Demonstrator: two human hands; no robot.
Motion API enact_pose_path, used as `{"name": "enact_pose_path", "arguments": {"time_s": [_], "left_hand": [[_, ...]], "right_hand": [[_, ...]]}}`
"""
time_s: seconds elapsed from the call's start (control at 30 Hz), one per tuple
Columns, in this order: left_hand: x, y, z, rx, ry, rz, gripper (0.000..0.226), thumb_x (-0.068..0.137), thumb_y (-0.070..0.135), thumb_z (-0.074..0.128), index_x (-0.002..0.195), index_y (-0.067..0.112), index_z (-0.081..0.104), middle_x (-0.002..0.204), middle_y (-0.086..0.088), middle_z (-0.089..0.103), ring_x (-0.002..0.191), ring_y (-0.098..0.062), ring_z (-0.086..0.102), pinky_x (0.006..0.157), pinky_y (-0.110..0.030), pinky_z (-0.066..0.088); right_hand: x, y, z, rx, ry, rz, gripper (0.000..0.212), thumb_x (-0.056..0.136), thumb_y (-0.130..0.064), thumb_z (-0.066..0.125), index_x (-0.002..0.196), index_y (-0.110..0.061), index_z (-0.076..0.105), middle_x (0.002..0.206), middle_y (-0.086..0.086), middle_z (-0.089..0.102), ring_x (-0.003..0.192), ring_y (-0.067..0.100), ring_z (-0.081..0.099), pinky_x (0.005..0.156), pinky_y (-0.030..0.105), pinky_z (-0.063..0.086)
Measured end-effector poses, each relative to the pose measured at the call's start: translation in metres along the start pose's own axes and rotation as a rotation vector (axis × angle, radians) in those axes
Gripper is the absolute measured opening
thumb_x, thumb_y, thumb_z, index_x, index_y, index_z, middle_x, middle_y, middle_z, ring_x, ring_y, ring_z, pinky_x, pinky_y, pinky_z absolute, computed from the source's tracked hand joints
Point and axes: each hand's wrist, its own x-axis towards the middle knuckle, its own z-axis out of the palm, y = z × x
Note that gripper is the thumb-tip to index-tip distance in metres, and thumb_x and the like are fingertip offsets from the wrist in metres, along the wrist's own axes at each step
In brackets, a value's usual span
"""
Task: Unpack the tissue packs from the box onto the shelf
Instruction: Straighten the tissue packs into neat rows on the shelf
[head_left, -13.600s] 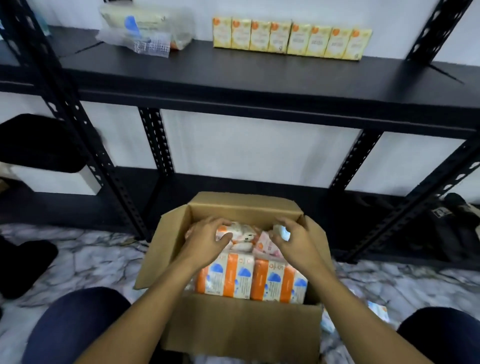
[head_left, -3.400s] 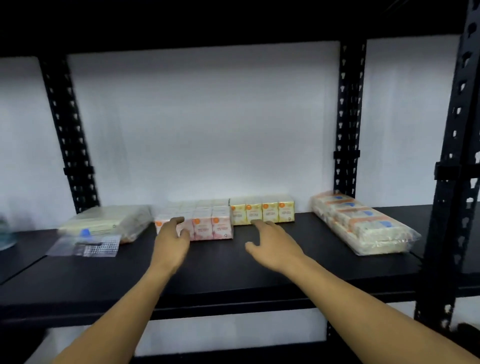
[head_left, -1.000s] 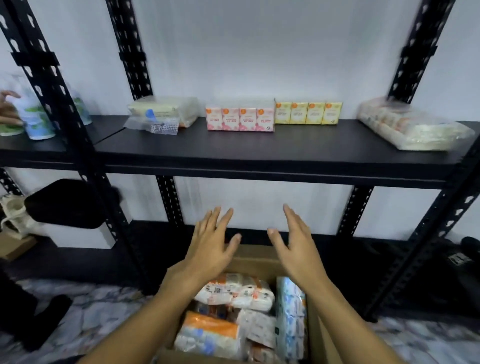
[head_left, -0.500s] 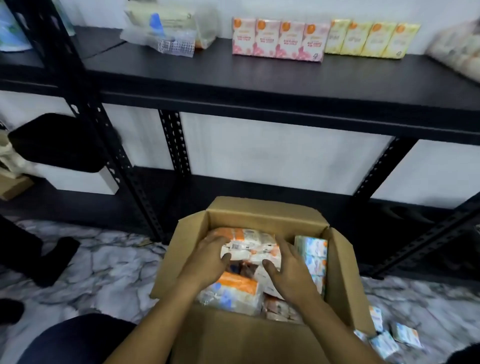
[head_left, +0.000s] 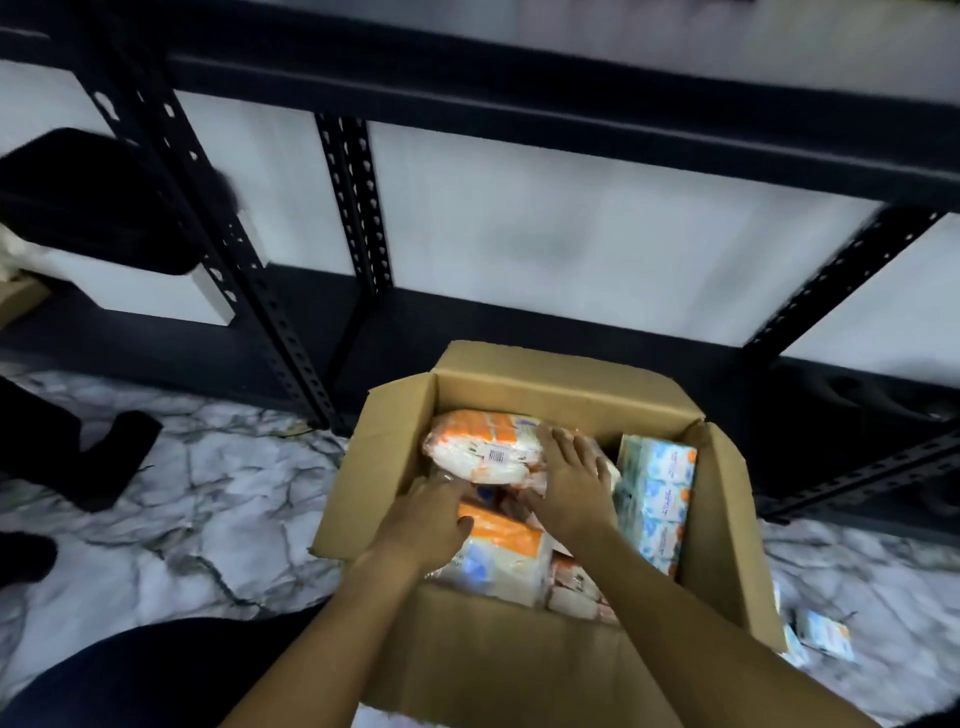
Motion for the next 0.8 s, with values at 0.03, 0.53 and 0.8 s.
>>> {"name": "enact_pose_path", "arguments": {"time_s": [0.03, 0.53, 0.8], "left_hand": [[0.001, 0.001, 0.0, -0.004, 0.002, 0.002, 0.039, 0.094, 0.029, 0.057, 0.133, 0.025, 0.053, 0.138, -0.001, 0.053, 0.128, -0.023, 0.044, 0.103, -0.038, 0.042], [0.007, 0.002, 0.006, 0.053, -0.032, -0.012, 0.037, 0.094, 0.031, 0.055, 0.131, 0.027, 0.053, 0.131, 0.001, 0.058, 0.122, -0.023, 0.046, 0.097, -0.041, 0.045], [0.006, 0.0, 0.007, 0.094, -0.085, 0.015, 0.044, 0.09, 0.038, 0.062, 0.134, 0.033, 0.054, 0.134, 0.002, 0.057, 0.127, -0.022, 0.045, 0.104, -0.04, 0.04]], "right_hand": [[0.002, 0.001, 0.0, -0.007, -0.007, 0.01, 0.089, 0.088, -0.043, 0.063, 0.156, -0.031, 0.006, 0.163, -0.003, 0.016, 0.151, 0.026, 0.006, 0.121, 0.049, 0.012], [-0.01, 0.021, -0.017, -0.148, 0.112, -0.05, 0.073, 0.082, -0.053, 0.065, 0.145, -0.028, 0.037, 0.14, -0.002, 0.049, 0.128, 0.027, 0.042, 0.104, 0.049, 0.039], [-0.029, 0.026, -0.039, 0.056, 0.216, -0.09, 0.069, 0.078, -0.046, 0.071, 0.14, -0.025, 0.049, 0.129, -0.002, 0.055, 0.121, 0.025, 0.049, 0.103, 0.046, 0.042]]}}
